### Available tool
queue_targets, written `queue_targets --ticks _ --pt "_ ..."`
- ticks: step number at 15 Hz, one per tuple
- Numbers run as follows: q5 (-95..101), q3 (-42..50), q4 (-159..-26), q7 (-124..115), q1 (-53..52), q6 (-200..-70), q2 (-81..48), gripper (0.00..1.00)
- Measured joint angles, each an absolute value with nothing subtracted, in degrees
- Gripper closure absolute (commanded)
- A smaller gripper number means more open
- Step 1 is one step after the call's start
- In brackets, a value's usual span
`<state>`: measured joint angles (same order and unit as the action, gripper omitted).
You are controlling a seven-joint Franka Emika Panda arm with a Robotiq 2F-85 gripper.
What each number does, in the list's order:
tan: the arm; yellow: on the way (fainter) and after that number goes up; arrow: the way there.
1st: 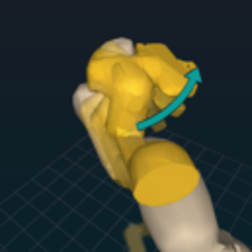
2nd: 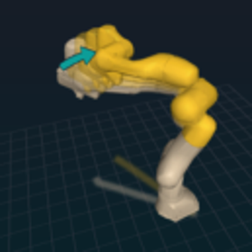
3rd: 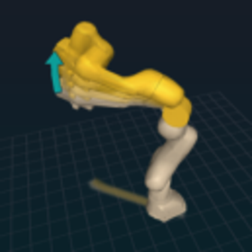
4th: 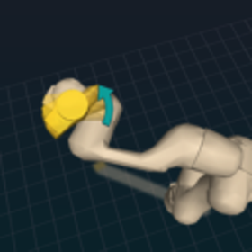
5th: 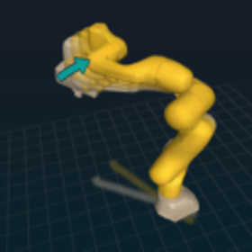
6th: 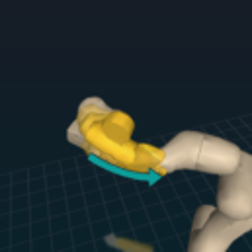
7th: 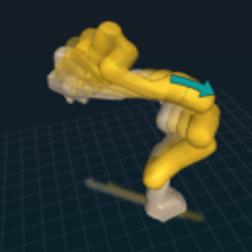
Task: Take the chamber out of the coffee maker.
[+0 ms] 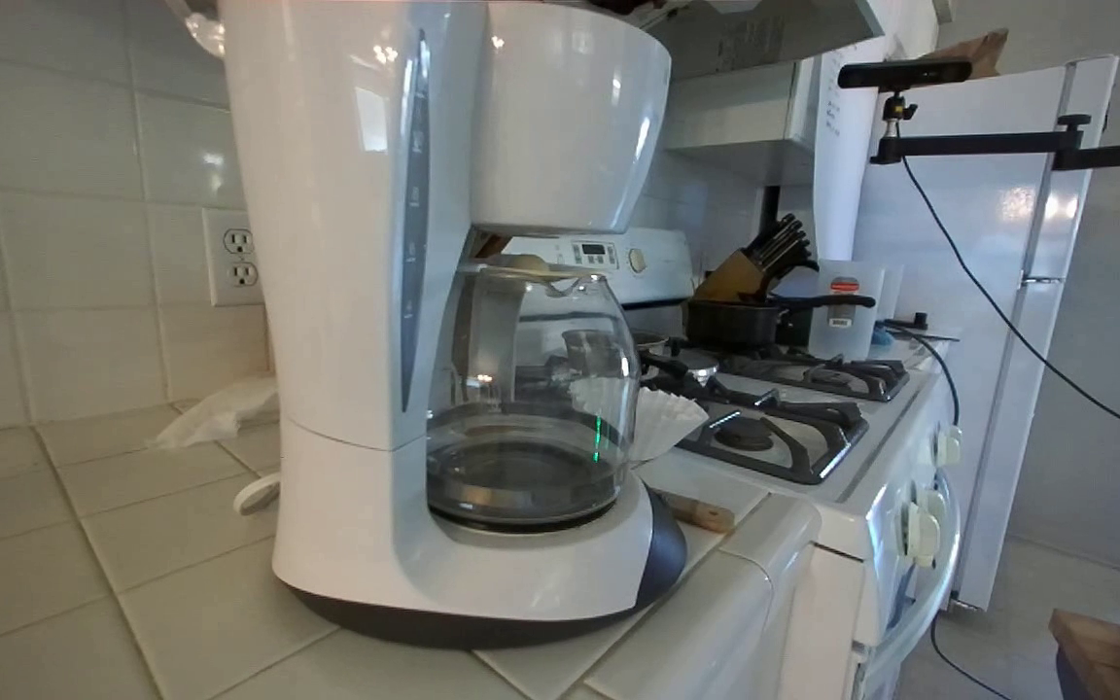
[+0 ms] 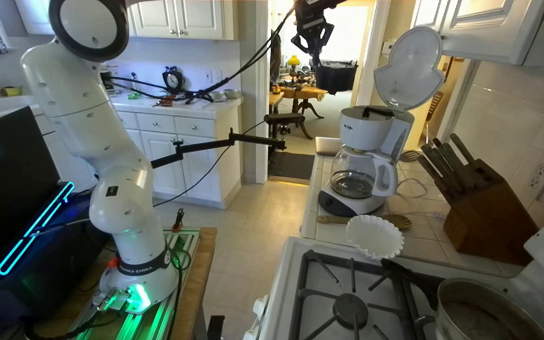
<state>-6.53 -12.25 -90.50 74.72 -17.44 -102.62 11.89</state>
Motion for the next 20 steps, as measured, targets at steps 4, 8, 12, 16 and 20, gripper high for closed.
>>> queue_targets --ticks 4,8,12,16,20 --pt "-6.6 -13.7 -92.8 74.7 -18.5 -102.8 11.7 0.97" --pt "-6.6 -14.7 -96.2 74.7 -19.1 -105.2 11.6 0.97" --pt "-6.5 -15.0 -99.9 74.7 -19.1 -109.1 11.5 0.97" --pt "-6.5 -14.8 -104.8 74.7 -19.0 -115.4 11.5 0.97" --pt "-6.5 -14.5 -111.3 74.7 -19.0 -122.5 11.5 0.97"
